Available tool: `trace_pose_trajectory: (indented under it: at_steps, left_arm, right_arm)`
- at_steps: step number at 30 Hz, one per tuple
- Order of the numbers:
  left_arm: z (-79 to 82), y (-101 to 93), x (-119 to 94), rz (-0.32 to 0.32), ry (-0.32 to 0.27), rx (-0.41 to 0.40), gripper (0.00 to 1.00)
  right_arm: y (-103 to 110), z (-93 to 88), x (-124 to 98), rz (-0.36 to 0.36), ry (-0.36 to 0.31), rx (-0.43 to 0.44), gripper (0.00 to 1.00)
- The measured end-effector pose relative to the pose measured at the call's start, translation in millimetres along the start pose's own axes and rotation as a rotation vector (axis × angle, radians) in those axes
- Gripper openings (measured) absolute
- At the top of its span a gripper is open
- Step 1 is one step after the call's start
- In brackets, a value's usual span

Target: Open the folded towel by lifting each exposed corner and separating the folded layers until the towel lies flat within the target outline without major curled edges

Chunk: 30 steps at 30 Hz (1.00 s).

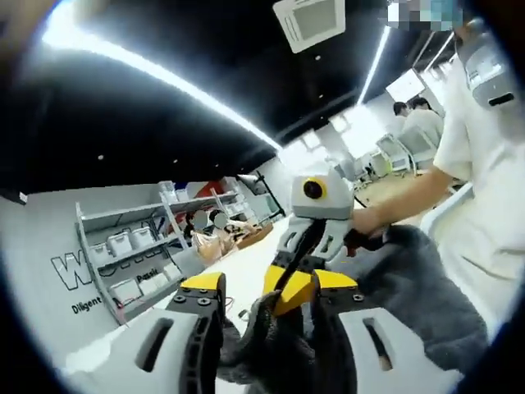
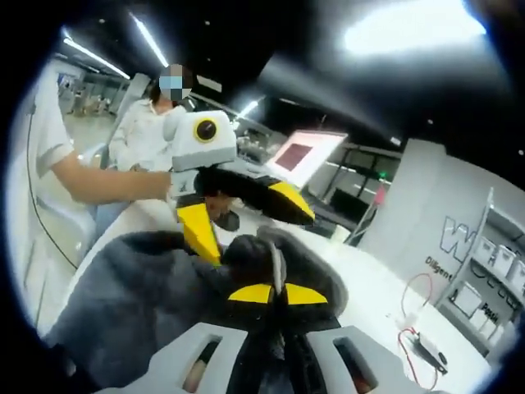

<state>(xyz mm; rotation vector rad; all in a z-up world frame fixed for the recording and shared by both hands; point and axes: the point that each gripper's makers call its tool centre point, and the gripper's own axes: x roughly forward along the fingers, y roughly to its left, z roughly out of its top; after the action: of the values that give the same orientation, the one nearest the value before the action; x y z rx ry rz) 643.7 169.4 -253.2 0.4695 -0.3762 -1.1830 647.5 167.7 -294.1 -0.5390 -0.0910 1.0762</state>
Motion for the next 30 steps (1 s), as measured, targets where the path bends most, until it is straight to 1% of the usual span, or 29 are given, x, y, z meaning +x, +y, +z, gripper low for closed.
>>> trace_pose_trajectory:
  at_steps: [1,2,3,5,6,7,8,9,10,11,12,13,15,16,17,18,19,20,21,22,23,25,26,27,28,29,30]
  left_arm:
    - [-3.7,1.5,-1,0.0,0.032,0.04,0.29]
    - [-13.3,9.6,-2,0.014,0.129,0.173,0.28]
    - [-11.2,13.4,-1,0.038,0.13,0.181,0.3]
    - [-6.3,11.5,-1,0.025,0.121,0.16,0.37]
    - [-12.7,7.8,-2,0.003,0.184,0.145,0.42]
    - [-18.1,3.1,-2,-0.023,0.225,0.152,0.46]
    - [-27.2,-1.5,-5,-0.048,0.285,0.142,0.5]
    - [-42.2,-7.2,-10,-0.071,0.389,0.149,0.55]
    - [-44.2,-6.9,-10,-0.067,0.402,0.154,0.56]
    - [-45.5,-7.5,-9,-0.068,0.416,0.214,0.56]
    - [-41.1,-12.4,-6,-0.092,0.38,0.252,0.56]
    - [-36.7,-14.6,-3,-0.1,0.348,0.253,0.56]
    - [-29.9,-13.3,1,-0.088,0.315,0.261,0.6]
    - [-23.4,-14.2,4,-0.082,0.286,0.262,0.63]
    - [-20.0,-15.3,6,-0.084,0.274,0.256,0.67]
    - [-15.2,-17.8,9,-0.089,0.248,0.234,0.7]
    - [-8.8,-24.3,13,-0.112,0.207,0.18,0.73]
    - [-3.5,-33.1,14,-0.151,0.167,0.111,0.76]
    - [4.5,-46.9,15,-0.22,0.105,0.012,0.77]
    - [10.3,-58.1,14,-0.281,0.066,-0.082,0.75]
    - [11.6,-66.1,12,-0.344,0.056,-0.131,0.73]
    - [11.9,-59.7,14,-0.335,0.038,-0.073,0.69]
    - [12.5,-59.3,15,-0.335,0.033,-0.068,0.66]
    - [14.3,-62.8,14,-0.359,0.012,-0.105,0.62]
    - [14.2,-66.3,13,-0.376,-0.013,-0.12,0.55]
    - [10.5,-67.6,12,-0.382,0.003,-0.101,0.49]
    - [-2.5,-70.2,10,-0.396,0.062,-0.018,0.45]
  right_arm:
    - [1,0.9,-1,-0.001,0.002,-0.008,0.0]
    - [1,1.4,-2,-0.003,0.011,-0.043,0.0]
    - [1,1.3,-2,-0.005,0.015,-0.064,0.0]
    - [2,1.2,-4,-0.007,0.02,-0.08,0.0]
    - [2,1.0,-5,-0.005,0.026,-0.077,0.0]
    - [2,1.2,-6,-0.009,0.036,-0.062,0.0]
    - [3,3.4,-7,-0.007,0.032,-0.066,0.0]
    - [4,10.1,-9,-0.008,0.01,-0.15,0.0]
    - [7,13.1,-10,0.003,0.002,-0.184,0.0]
    - [14,16.3,-10,0.028,-0.01,-0.204,0.0]
    - [23,21.6,-11,0.069,-0.027,-0.244,0.0]
    - [22,23.9,-12,0.053,-0.021,-0.271,0.0]
    - [22,28.7,-15,0.024,-0.003,-0.331,0.0]
    - [26,30.8,-16,0.036,-0.002,-0.343,0.0]
    - [27,31.8,-17,0.036,-0.001,-0.334,0.0]
    - [27,32.8,-18,0.035,0.001,-0.333,0.0]
    - [27,33.3,-18,0.035,0.003,-0.321,0.0]
    - [27,33.5,-17,0.031,0.002,-0.306,0.0]
    - [27,33.6,-17,0.021,-0.001,-0.286,0.0]
    - [27,34.0,-16,0.017,-0.006,-0.284,0.0]
    - [30,33.8,-16,0.016,-0.014,-0.296,0.0]
    - [30,31.4,-17,0.003,-0.009,-0.317,0.0]
    - [30,30.8,-18,0.0,-0.008,-0.314,0.0]
    - [28,30.8,-22,-0.014,-0.016,-0.297,0.0]
    - [27,32.0,-24,-0.02,-0.025,-0.289,0.0]
    - [27,32.5,-25,-0.021,-0.028,-0.287,0.0]
    - [27,33.4,-27,-0.014,-0.03,-0.274,0.0]
